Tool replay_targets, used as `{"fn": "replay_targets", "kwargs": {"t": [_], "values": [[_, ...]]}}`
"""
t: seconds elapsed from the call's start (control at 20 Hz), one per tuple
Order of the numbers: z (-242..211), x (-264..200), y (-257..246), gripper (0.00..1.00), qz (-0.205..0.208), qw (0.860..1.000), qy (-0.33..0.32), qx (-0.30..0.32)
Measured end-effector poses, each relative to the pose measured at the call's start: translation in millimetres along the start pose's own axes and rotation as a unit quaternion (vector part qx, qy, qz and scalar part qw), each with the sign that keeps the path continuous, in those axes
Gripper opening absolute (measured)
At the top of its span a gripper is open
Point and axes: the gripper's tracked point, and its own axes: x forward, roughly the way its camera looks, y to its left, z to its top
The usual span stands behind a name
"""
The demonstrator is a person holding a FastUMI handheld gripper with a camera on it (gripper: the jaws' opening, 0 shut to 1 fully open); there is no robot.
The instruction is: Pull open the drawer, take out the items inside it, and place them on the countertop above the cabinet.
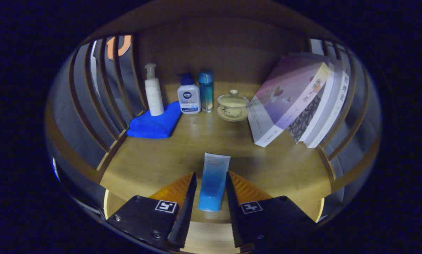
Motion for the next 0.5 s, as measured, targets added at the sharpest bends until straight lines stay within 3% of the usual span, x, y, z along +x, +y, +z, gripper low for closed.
{"fn": "replay_targets", "kwargs": {"t": [0.05, 0.15, 0.3, 0.4, 0.5], "values": [[-0.9, -12.6, 3.0, 0.57, 0.004, 1.0, -0.008, -0.005], [-7.1, -38.3, 11.3, 0.7, 0.02, 0.999, -0.024, -0.013], [-19.3, -77.7, 19.1, 0.7, 0.041, 0.998, -0.051, -0.015], [-31.5, -98.5, 24.4, 0.81, 0.051, 0.996, -0.069, -0.014], [-46.5, -117.2, 23.4, 0.83, 0.052, 0.995, -0.085, -0.014]]}}
